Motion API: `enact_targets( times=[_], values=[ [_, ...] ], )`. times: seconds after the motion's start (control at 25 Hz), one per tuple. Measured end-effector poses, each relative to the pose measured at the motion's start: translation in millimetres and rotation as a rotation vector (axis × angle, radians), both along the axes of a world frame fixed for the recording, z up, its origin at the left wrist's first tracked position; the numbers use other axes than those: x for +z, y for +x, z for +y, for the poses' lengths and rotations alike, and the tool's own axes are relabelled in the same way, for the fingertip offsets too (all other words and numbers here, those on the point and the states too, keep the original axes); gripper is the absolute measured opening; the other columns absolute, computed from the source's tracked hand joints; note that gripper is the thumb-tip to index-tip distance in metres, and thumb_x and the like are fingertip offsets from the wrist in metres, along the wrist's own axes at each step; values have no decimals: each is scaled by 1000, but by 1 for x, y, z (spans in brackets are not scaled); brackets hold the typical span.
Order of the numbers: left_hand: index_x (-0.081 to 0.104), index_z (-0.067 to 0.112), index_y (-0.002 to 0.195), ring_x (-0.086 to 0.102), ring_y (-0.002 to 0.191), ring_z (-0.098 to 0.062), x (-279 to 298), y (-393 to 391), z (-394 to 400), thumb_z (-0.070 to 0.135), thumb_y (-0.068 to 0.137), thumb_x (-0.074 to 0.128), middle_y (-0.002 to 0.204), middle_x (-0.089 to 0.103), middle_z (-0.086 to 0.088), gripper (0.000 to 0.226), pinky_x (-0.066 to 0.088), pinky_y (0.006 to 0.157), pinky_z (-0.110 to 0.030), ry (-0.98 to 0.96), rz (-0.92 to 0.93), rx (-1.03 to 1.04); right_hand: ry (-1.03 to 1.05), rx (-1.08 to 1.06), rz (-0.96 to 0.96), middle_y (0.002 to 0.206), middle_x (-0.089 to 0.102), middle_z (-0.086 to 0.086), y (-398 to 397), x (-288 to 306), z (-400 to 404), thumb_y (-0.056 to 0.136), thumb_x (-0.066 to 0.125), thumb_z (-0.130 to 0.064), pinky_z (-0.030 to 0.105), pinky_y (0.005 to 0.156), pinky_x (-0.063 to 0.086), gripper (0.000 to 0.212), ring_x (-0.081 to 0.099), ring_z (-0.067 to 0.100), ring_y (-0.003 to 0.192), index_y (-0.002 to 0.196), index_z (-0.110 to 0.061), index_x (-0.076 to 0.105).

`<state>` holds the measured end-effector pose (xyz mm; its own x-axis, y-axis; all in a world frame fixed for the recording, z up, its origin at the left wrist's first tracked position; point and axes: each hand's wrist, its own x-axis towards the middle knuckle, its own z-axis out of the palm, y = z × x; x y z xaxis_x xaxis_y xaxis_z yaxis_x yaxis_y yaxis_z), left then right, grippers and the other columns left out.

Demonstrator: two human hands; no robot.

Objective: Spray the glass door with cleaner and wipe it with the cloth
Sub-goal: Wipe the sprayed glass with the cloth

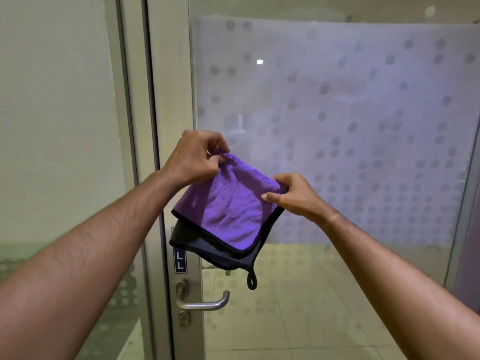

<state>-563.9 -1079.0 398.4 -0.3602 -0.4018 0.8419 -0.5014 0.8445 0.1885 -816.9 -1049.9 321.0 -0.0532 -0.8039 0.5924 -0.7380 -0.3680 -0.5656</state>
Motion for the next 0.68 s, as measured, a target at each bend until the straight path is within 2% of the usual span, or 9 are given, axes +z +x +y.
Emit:
enact_targets(
  times=[0.2, 0.32, 0.4, 0.52, 0.6, 0.68],
  values=[
    [74, 19, 82, 68, 73, -13, -2, 27, 23, 5, 72, 71, 76, 71, -1, 17, 59, 66, -29, 53, 23, 139, 35, 142, 14, 67, 64, -2, 0, 13, -6, 73, 79, -19, 29, 60, 46, 11, 53, 9, 61, 80, -12, 73],
    [74, 17, 81, 67, 71, -11, -5, 37, 45, 3, 71, 71, 73, 71, 3, 17, 56, 62, -23, 115, -2, 231, 26, 227, 80, 63, 63, -3, 5, 17, -7, 72, 82, -18, 26, 57, 43, 11, 50, 7, 57, 74, -14, 73],
    [74, 15, 82, 67, 70, -14, -10, 44, 60, 1, 70, 71, 72, 70, 2, 18, 57, 63, -26, 162, -14, 294, 54, 261, 146, 62, 64, -5, 14, 19, -5, 71, 85, -20, 23, 55, 42, 12, 51, 4, 55, 70, -18, 73],
    [74, 11, 87, 69, 73, -18, -22, 52, 86, -2, 69, 71, 75, 72, -3, 22, 59, 70, -29, 250, -25, 405, 196, 373, 239, 59, 63, -3, 29, 22, 1, 72, 85, -13, 17, 51, 48, 14, 54, 2, 51, 68, -17, 72],
    [75, 11, 87, 70, 73, -18, -30, 59, 104, -3, 68, 70, 75, 73, -5, 23, 58, 70, -26, 283, -43, 471, 322, 459, 233, 65, 65, 3, 41, 18, 6, 74, 83, -7, 22, 59, 58, 10, 62, 9, 58, 75, -8, 74],
    [75, 12, 83, 70, 71, -17, -38, 67, 125, -4, 68, 69, 74, 73, -5, 22, 56, 65, -18, 318, -60, 525, 419, 532, 227, 71, 68, 8, 54, 11, 13, 75, 82, -5, 27, 65, 62, 14, 66, 15, 65, 84, 2, 74]
  ],
)
